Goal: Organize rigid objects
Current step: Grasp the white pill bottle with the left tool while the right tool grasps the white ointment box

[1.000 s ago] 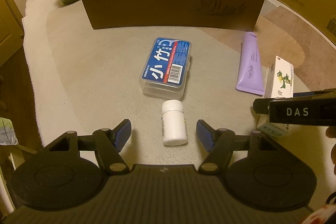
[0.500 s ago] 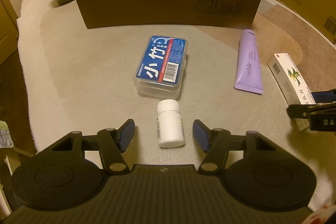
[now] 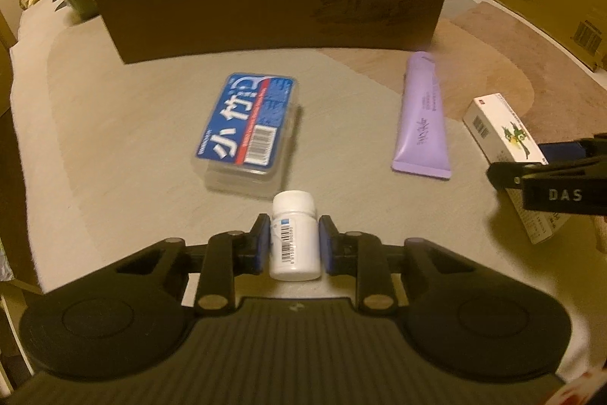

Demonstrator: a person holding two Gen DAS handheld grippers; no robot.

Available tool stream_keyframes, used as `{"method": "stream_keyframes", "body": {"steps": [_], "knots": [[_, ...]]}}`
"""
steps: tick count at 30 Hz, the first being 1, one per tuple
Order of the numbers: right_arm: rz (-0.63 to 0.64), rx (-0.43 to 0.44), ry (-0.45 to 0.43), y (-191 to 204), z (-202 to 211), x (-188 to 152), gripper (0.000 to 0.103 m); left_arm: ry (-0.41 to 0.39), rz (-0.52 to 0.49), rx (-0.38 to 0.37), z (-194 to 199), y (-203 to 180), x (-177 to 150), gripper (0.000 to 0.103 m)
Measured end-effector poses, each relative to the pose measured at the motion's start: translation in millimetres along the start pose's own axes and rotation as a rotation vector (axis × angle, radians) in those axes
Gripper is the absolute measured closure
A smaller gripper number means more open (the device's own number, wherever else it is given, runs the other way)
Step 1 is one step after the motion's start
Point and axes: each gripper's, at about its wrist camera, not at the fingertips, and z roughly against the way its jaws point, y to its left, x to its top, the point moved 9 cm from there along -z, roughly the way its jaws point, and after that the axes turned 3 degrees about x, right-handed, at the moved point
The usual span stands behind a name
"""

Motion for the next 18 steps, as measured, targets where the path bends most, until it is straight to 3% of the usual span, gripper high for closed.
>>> {"method": "stream_keyframes", "body": {"steps": [2, 6, 18], "knots": [[0.018, 0.001, -0.01, 3, -1, 1, 0.041, -0.001, 0.0, -0.004, -1, -3, 2, 0.079], [0.06, 0.022, -0.021, 10, 0, 1, 0.064, 0.001, -0.01, 0.001, -1, -7, 3, 0.079], [0.049, 0.068, 0.007, 14, 11, -12, 0.064, 0.024, -0.008, -0.022, 5, -8, -1, 0.079]]}}
